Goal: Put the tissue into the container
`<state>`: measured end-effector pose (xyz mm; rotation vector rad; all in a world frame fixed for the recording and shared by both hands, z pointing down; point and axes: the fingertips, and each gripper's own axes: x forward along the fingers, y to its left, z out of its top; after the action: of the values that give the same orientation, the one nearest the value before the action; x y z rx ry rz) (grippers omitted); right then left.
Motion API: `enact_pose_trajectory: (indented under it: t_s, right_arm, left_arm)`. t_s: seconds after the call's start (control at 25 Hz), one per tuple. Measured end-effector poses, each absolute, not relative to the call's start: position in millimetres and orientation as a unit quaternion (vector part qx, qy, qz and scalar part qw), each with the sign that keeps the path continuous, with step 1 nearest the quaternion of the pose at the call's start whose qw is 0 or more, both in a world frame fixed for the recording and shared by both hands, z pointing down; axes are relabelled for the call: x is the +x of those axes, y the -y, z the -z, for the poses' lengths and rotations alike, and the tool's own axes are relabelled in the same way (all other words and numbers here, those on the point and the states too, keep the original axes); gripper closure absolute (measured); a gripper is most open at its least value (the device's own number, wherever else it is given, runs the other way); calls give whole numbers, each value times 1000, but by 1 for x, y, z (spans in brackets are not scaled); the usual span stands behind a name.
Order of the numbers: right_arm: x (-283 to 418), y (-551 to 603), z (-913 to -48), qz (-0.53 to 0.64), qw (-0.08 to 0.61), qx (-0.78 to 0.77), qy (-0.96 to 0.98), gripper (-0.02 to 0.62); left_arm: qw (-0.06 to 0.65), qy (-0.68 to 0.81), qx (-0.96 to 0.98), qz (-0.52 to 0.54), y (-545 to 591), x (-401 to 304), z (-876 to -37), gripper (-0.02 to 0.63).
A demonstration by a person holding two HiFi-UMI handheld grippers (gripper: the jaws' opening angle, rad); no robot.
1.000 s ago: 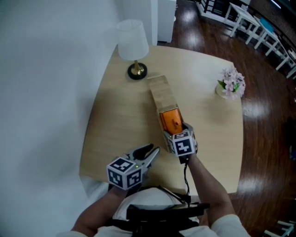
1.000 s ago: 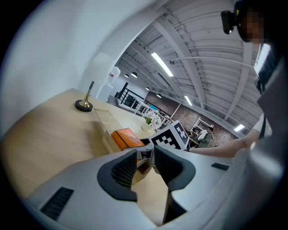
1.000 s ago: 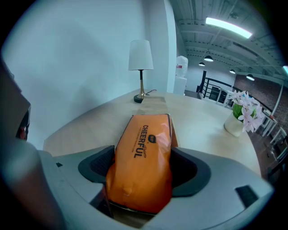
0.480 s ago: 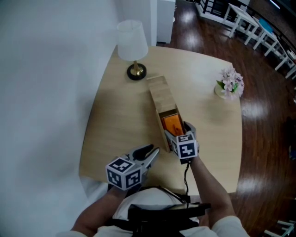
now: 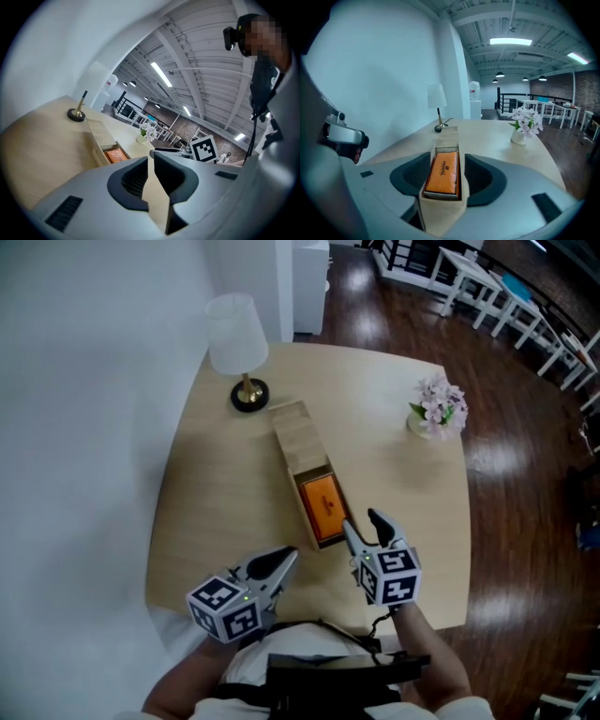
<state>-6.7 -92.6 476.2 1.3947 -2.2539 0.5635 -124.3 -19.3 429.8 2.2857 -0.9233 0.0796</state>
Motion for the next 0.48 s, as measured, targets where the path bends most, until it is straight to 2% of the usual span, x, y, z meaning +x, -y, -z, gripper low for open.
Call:
enact_pose_trajectory:
  t_s: [0.2, 0.48]
  right_arm:
    - [24, 64, -455, -221, 181, 519, 805, 483]
    - [50, 25, -432, -224, 172, 525, 803, 565]
  left_arm:
    - [319, 340, 884, -31, 2, -115, -420, 592]
    - [306, 308, 900, -46, -21, -92, -410, 599]
